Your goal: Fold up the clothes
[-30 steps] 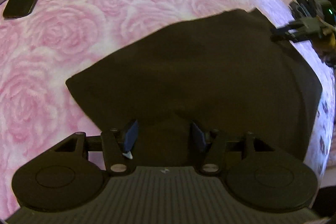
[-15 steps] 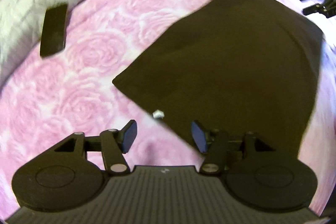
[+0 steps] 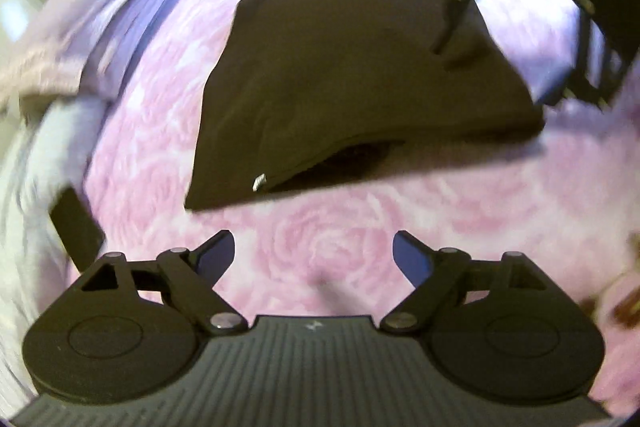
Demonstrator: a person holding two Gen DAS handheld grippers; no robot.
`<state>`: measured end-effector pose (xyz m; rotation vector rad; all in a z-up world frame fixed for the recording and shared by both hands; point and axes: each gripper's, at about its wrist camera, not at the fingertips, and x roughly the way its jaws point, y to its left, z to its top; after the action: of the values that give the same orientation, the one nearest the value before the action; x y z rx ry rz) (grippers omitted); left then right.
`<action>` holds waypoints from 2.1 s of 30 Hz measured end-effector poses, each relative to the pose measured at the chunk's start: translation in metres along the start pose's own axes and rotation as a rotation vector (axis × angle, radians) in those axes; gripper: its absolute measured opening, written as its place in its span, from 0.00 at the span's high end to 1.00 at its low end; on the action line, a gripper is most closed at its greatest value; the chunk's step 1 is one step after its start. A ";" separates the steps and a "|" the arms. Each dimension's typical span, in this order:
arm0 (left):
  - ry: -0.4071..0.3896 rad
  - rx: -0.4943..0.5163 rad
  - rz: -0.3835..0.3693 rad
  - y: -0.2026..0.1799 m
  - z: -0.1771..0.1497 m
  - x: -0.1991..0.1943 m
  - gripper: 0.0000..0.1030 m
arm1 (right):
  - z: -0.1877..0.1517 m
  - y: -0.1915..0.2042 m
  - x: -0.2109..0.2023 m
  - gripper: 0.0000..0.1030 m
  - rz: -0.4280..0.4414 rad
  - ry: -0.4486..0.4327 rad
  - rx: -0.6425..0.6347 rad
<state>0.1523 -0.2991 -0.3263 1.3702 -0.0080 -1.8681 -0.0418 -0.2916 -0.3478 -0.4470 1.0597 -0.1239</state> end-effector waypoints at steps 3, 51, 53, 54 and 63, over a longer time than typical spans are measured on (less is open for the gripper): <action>-0.048 0.089 0.039 -0.006 0.006 0.018 0.16 | 0.001 -0.041 0.005 0.88 0.080 0.009 0.148; -0.114 0.316 -0.059 0.040 0.084 0.037 0.80 | 0.005 -0.066 -0.007 0.90 -0.005 -0.009 0.428; -0.110 0.326 -0.047 0.048 0.100 0.029 0.80 | -0.001 -0.084 -0.030 0.94 0.021 -0.060 0.546; -0.114 0.331 -0.033 0.056 0.114 0.024 0.80 | -0.007 -0.094 -0.042 0.95 0.032 -0.092 0.613; -0.160 0.500 -0.035 0.100 0.308 0.049 0.80 | -0.136 -0.209 -0.133 0.96 0.008 -0.372 1.300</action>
<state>-0.0408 -0.5284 -0.1939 1.5437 -0.5686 -2.0860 -0.2009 -0.4798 -0.2093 0.6925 0.4439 -0.6434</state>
